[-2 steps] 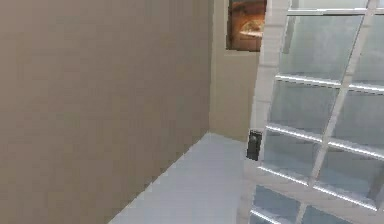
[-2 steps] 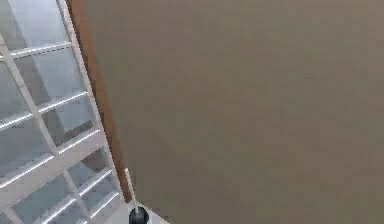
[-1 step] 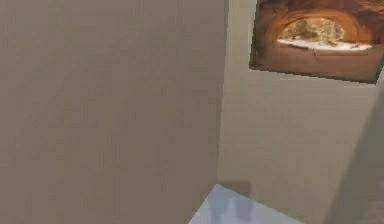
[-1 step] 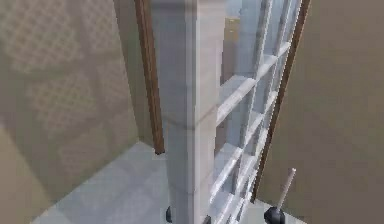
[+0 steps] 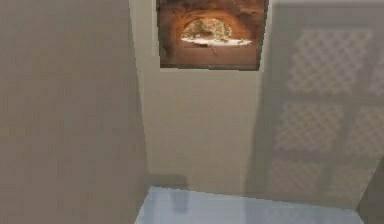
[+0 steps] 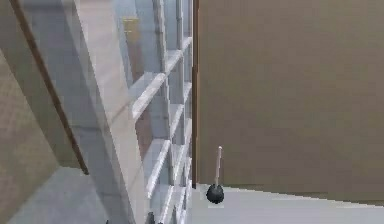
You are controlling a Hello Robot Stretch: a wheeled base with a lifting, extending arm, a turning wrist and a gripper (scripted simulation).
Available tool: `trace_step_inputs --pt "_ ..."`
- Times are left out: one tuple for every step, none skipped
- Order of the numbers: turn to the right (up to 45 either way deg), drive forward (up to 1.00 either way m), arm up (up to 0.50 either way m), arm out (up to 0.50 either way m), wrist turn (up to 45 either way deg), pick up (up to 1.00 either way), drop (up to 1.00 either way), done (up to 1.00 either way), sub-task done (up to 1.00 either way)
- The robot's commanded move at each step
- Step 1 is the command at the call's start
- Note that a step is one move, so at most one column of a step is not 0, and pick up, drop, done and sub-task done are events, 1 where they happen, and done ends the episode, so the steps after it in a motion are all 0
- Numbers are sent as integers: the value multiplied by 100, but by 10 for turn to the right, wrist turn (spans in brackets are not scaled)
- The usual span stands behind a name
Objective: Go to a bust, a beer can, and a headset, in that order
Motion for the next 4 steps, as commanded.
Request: trace_step_inputs --pt "0 30 0 0 0 0 0 0 0" --pt "450 0 0 0 0 0 0 0 0" --pt "120 0 0 0 0 0 0 0 0" --pt "0 75 0 0 0 0 0 0 0"
